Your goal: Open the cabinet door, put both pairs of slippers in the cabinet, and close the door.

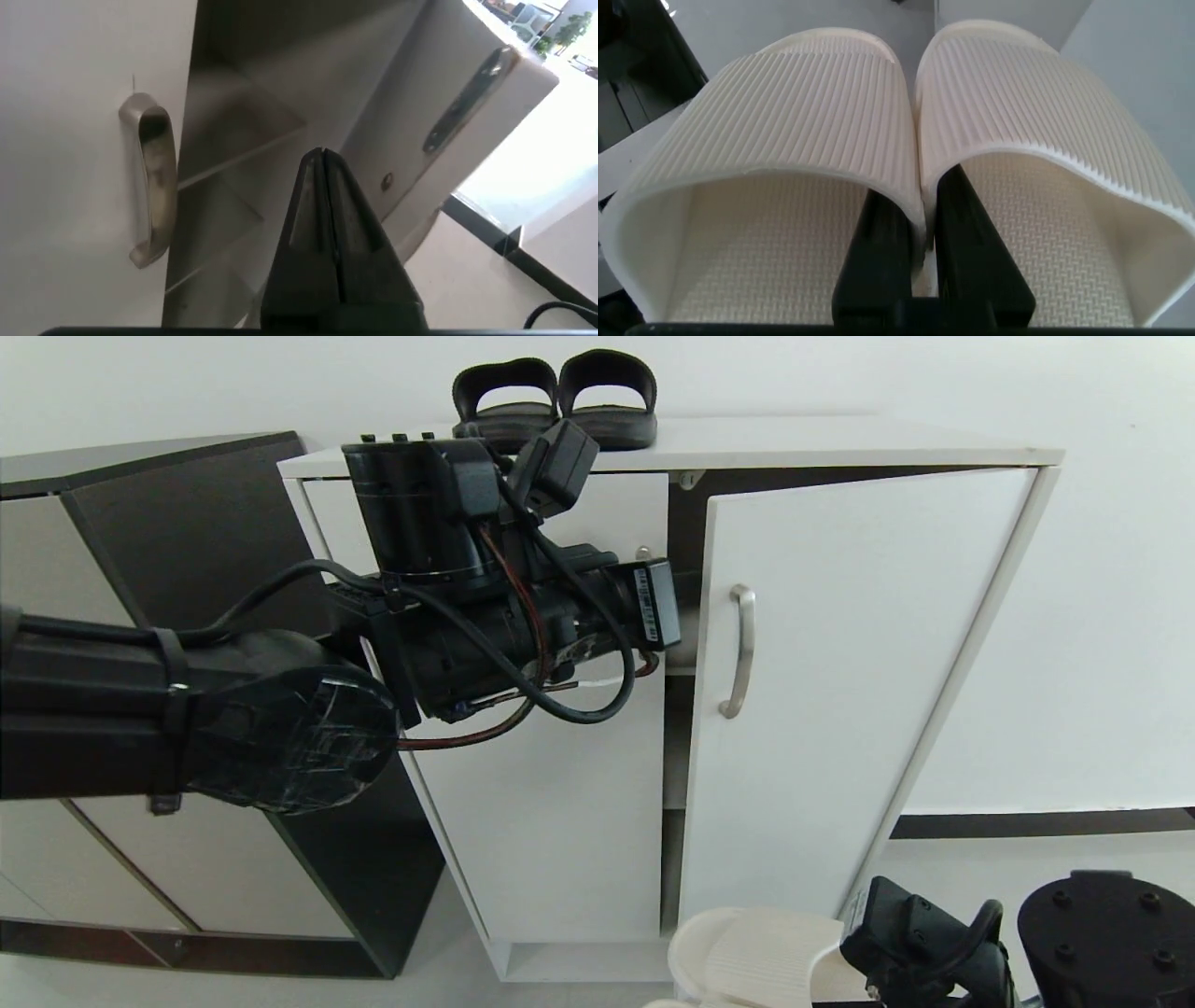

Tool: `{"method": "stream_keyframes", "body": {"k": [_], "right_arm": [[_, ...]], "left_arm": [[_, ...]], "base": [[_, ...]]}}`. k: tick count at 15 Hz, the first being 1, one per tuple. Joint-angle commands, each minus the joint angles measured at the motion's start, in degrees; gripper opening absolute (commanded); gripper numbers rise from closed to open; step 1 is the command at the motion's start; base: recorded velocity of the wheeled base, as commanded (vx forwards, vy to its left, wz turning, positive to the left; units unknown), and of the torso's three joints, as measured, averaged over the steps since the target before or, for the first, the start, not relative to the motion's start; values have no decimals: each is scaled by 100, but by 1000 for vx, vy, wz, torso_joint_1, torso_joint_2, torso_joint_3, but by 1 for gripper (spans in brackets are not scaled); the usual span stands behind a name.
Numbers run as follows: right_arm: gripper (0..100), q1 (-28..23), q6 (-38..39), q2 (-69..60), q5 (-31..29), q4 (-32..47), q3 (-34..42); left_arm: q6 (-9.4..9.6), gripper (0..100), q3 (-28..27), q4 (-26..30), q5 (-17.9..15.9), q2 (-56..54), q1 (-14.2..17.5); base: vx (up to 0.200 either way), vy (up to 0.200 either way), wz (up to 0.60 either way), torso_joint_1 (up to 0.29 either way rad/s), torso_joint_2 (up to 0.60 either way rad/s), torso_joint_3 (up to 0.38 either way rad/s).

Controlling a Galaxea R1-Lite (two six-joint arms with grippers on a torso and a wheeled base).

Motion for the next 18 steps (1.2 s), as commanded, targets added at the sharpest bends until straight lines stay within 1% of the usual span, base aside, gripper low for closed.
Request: {"method": "stream_keyframes", "body": {"k": [1,2,4,5,6,8,9,10,11,12,13,14,15,16,17,18], "right_arm": [[0,29,-1,97,0,-9,1],[0,47,-1,115,0,-9,10],[0,117,-1,97,9,0,80],[0,214,-10,71,44,-9,203],[0,407,-141,0,44,-9,405],[0,609,-458,-61,53,-18,608],[0,618,-475,-52,44,-36,599],[0,583,-414,-17,17,-53,511],[0,504,-388,18,9,-62,397],[0,381,-308,88,-9,-62,274],[0,170,78,273,-246,-71,-166],[0,91,456,466,-730,-71,-465],[0,38,852,756,-1468,-71,-834],[0,-15,992,1002,-1969,-71,-1054],[0,-217,1045,1442,-2901,-150,-1414],[0,-357,1071,1741,-3525,-361,-1634]], "left_arm": [[-2,0,-44,-2,3,107,2],[-2,0,-44,-2,3,107,-6],[-2,0,-9,-2,38,63,-173],[16,0,52,-2,64,10,-340],[51,0,140,6,161,-96,-569],[148,0,167,-2,284,-104,-1105],[192,0,140,-11,284,-78,-1193],[209,0,132,-20,293,-69,-1193],[209,0,149,-81,310,-78,-1114],[209,0,184,-169,381,-96,-929],[209,0,299,-503,803,-166,-534],[209,0,404,-679,1224,-307,-297],[227,0,676,-776,1690,-614,-33],[323,0,940,-758,1936,-913,134],[763,0,1670,-714,2437,-1642,266],[1167,0,2452,-653,3000,-2275,371]], "base": [[0,0,0,0,0,0],[-200,0,0,2,2,2],[-200,0,0,10,2,0],[-200,0,0,2,2,2],[-200,0,0,-7,-2,7],[-200,0,0,-5,-2,2],[-200,0,0,2,-2,-2],[-200,0,0,-2,2,2],[0,0,0,0,0,0],[0,0,0,0,0,0],[0,0,0,0,0,0],[0,0,0,0,0,0],[0,0,0,0,0,0],[0,0,0,0,0,0],[0,0,0,0,0,0],[0,0,0,0,0,0]]}}
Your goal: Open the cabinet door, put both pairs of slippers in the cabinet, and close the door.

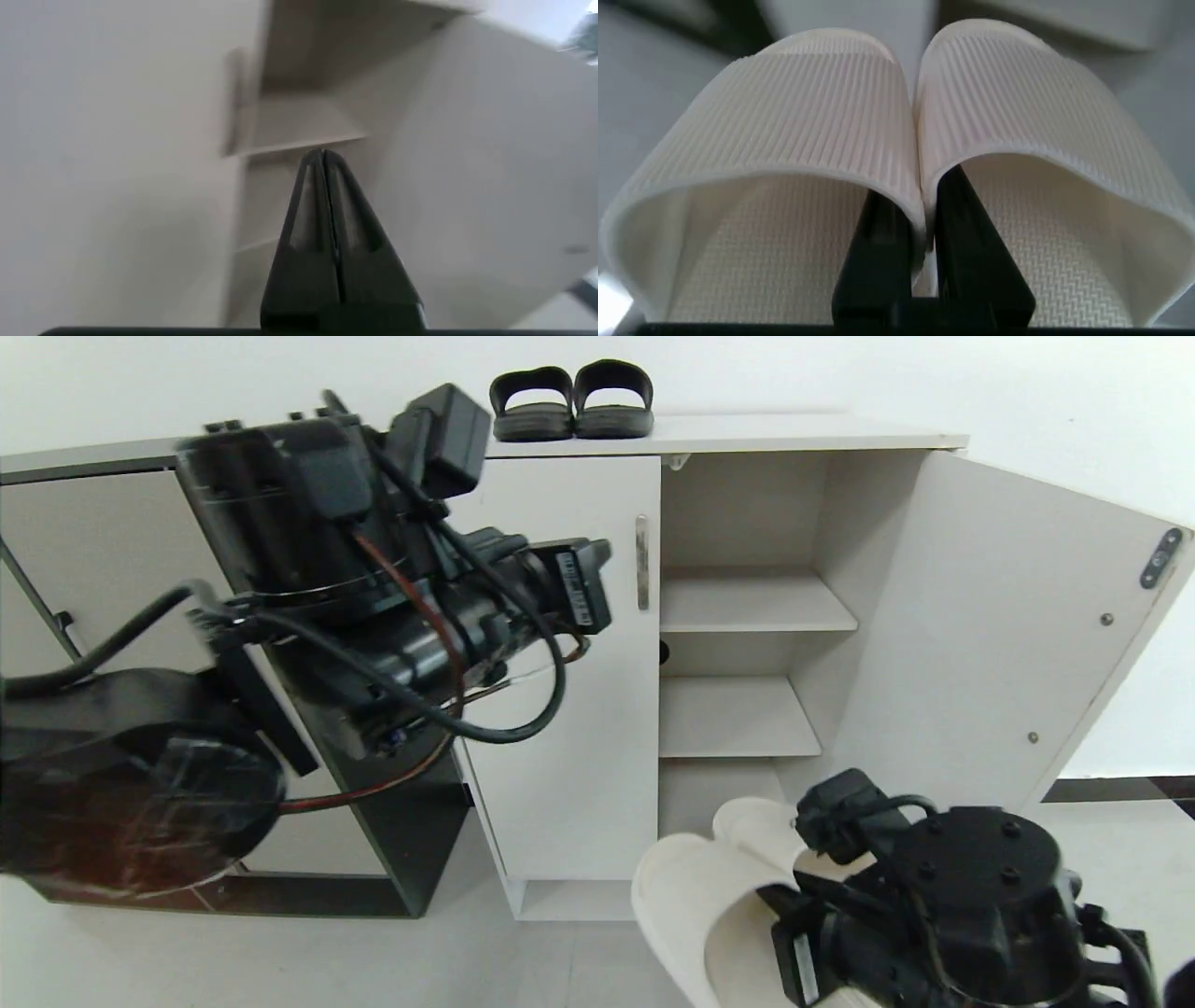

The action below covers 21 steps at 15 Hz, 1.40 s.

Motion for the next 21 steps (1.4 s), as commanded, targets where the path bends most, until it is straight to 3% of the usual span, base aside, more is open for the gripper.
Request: {"method": "stream_keyframes", "body": {"k": [1,2,3,4,6,7,9,10,11,13,14,15,16,17,20,21], "right_arm": [[0,-465,78,981,-869,-425,-613],[0,-562,61,1051,-965,-539,-613],[0,-685,61,1087,-1001,-671,-604],[0,-773,43,1095,-1009,-680,-613],[0,-773,-10,1078,-1009,-688,-604],[0,-773,-10,1078,-1009,-688,-613],[0,-773,-18,1104,-1009,-688,-595],[0,-764,-18,1104,-1001,-688,-560],[0,-764,-18,1095,-1001,-688,-534],[0,-720,-18,1095,-992,-688,-525],[0,-703,-10,1104,-974,-697,-516],[0,-676,-10,1104,-965,-697,-516],[0,-650,-10,1104,-965,-706,-516],[0,-650,-1,1095,-965,-750,-525],[0,-615,-10,1104,-974,-908,-525],[0,-597,-1,1113,-974,-943,-525]], "left_arm": [[673,0,2029,279,1190,-2080,615],[673,0,2319,543,1216,-2485,870],[594,0,2741,1360,1251,-3320,1538],[321,0,3339,2160,1339,-4304,2452],[303,0,4613,2344,1401,-5824,3647],[418,0,5193,2362,1383,-6545,4007],[558,0,5809,2547,1383,-7705,4254],[743,0,6028,2968,1278,-8268,4262],[892,0,6028,3575,830,-8874,4210],[901,0,6028,3803,162,-9270,3832],[919,0,6028,3803,-375,-9270,3849],[971,0,6028,4137,-1245,-9252,3849],[1191,0,6028,4085,-1271,-9261,3849],[1261,0,6028,4041,-1271,-9261,3849],[857,0,6028,4049,-1192,-9261,3849],[866,0,6028,4049,-1183,-9261,3858]], "base": [[0,0,0,0,0,0],[0,0,0,0,0,0],[0,0,0,0,0,0],[0,0,0,0,0,0],[0,0,0,0,0,0],[0,0,0,0,0,0],[0,0,0,0,0,0],[0,0,0,0,0,0],[0,0,0,0,0,0],[0,0,0,0,0,0],[0,0,0,0,0,0],[0,0,0,0,0,0],[0,0,0,0,0,0],[0,0,0,0,0,0],[0,0,0,0,0,0],[0,0,0,0,0,0]]}}
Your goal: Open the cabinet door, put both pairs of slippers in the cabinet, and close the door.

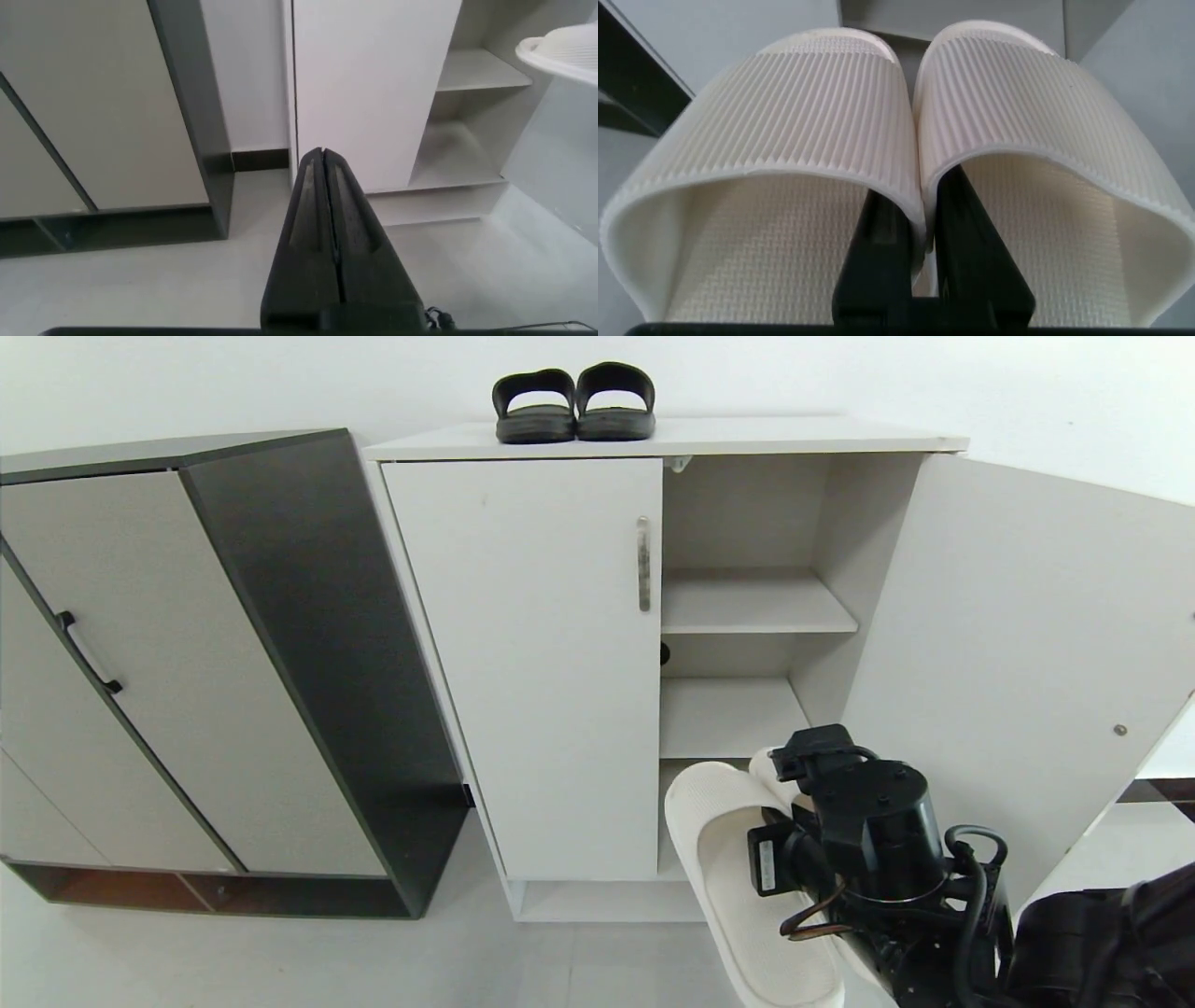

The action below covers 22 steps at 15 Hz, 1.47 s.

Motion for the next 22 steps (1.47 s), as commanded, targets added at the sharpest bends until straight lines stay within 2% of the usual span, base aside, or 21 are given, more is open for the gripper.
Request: {"method": "stream_keyframes", "body": {"k": [1,8,14,18,22], "right_arm": [[0,18,2,-4,9,-38,2],[0,115,-7,5,-35,-90,-60],[0,27,116,383,-9,-161,-201],[0,-122,98,831,-106,-626,-218],[0,-368,72,893,-150,-723,-253]], "left_arm": [[-16,0,2,1,5,-35,1],[-16,0,2,1,5,-35,1],[-33,0,2,1,14,-35,1],[-42,0,2,1,23,-35,9],[-51,0,2,1,23,-35,9]], "base": [[0,0,0,0,0,0],[0,-171,0,3,3,3],[0,0,0,0,0,0],[0,0,0,0,0,0],[0,0,0,0,0,0]]}}
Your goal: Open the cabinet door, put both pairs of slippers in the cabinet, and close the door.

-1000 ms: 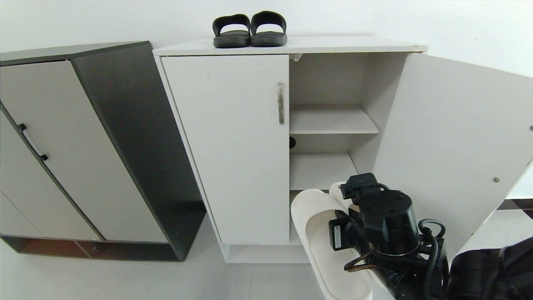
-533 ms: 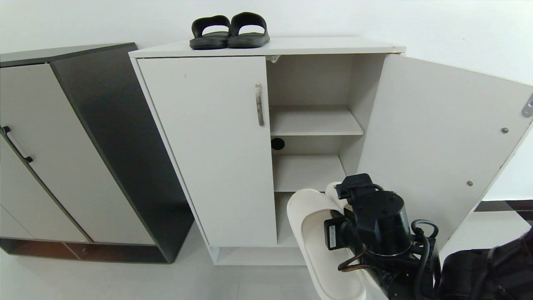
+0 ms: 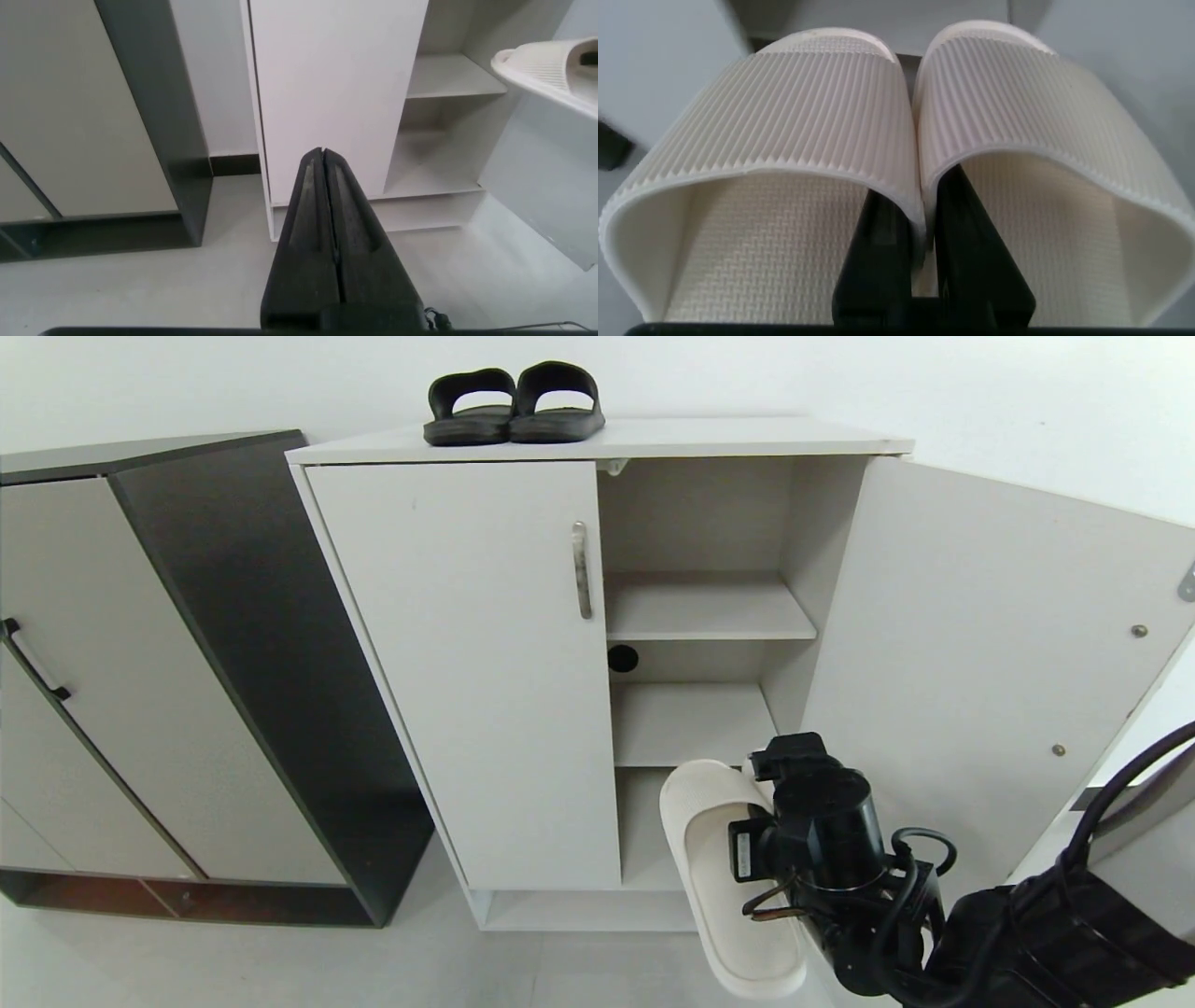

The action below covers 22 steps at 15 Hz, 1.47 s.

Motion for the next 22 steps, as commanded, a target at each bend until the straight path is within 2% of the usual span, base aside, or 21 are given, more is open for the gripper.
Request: {"method": "stream_keyframes", "body": {"k": [1,22], "right_arm": [[0,-152,-8,55,4,0,-6],[0,-513,-148,46,4,9,3]], "left_arm": [[-3,0,0,-4,1,14,7],[-12,0,0,-4,10,14,-2]], "base": [[0,0,0,0,0,0],[0,0,0,0,0,0]]}}
